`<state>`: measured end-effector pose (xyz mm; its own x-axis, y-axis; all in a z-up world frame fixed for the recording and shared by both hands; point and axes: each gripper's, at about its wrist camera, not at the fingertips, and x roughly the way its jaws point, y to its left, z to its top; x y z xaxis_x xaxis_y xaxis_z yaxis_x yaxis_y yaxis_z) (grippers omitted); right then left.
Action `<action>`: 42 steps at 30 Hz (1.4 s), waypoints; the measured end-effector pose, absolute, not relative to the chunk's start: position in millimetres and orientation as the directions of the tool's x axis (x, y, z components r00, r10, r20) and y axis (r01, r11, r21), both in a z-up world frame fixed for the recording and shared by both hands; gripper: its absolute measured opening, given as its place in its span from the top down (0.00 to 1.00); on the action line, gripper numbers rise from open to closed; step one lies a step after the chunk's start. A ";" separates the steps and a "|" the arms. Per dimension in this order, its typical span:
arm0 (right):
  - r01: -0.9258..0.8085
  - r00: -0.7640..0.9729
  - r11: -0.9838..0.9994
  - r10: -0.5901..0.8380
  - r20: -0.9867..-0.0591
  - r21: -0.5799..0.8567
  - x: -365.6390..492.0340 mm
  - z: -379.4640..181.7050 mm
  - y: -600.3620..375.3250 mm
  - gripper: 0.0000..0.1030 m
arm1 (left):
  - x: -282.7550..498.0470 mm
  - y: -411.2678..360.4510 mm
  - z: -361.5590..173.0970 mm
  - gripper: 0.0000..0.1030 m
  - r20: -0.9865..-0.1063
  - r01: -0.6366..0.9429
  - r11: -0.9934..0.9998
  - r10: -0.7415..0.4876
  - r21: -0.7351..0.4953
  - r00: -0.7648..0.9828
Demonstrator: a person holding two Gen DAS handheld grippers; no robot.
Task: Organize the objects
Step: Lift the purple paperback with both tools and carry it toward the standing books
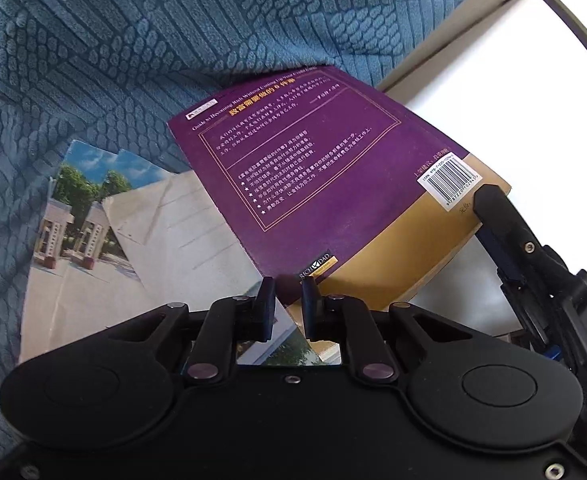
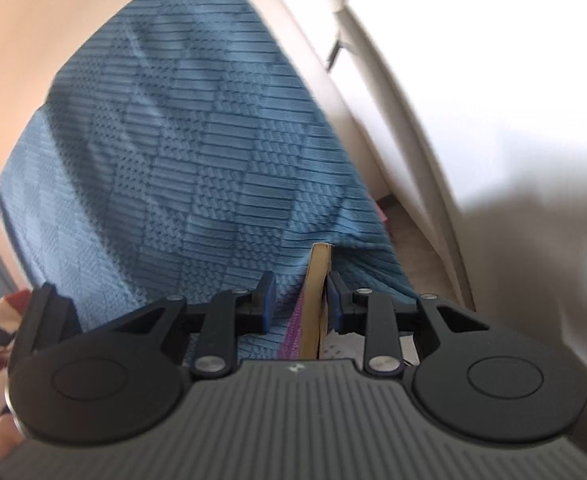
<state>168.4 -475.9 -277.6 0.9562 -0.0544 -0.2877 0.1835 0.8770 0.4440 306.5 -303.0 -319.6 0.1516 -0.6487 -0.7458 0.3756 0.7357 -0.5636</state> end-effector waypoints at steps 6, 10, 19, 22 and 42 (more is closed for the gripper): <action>0.310 0.909 0.795 -0.087 -0.408 0.521 190.3 -302.5 -484.1 0.71 | 308.8 -302.4 -329.3 0.90 -0.749 0.346 0.737 -0.650 -0.581 0.127; 0.365 0.889 0.706 -0.070 -0.453 0.607 193.1 -322.5 -496.9 0.84 | 303.5 -305.7 -327.4 0.90 -0.755 0.373 0.734 -0.645 -0.568 0.118; 0.382 0.874 0.645 -0.017 -0.486 0.662 188.0 -293.4 -477.9 0.86 | 312.7 -232.4 -328.2 0.53 -0.621 0.129 0.637 -0.770 -0.760 0.146; 0.372 0.883 0.614 -0.004 -0.468 0.696 187.7 -283.3 -467.4 0.86 | 308.5 -209.5 -336.3 0.42 -0.599 0.034 0.611 -0.785 -0.791 0.160; 0.421 0.871 0.524 -0.006 -0.492 0.740 166.3 -282.4 -441.9 0.86 | 295.7 -195.9 -367.0 0.56 -0.410 -0.236 0.382 -0.908 -0.893 0.081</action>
<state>166.3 -441.9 -282.4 0.8708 -0.0060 -0.4916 0.4214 0.5241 0.7401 295.7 -195.9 -367.0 0.0807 -0.9084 -0.4102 -0.2365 0.3823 -0.8933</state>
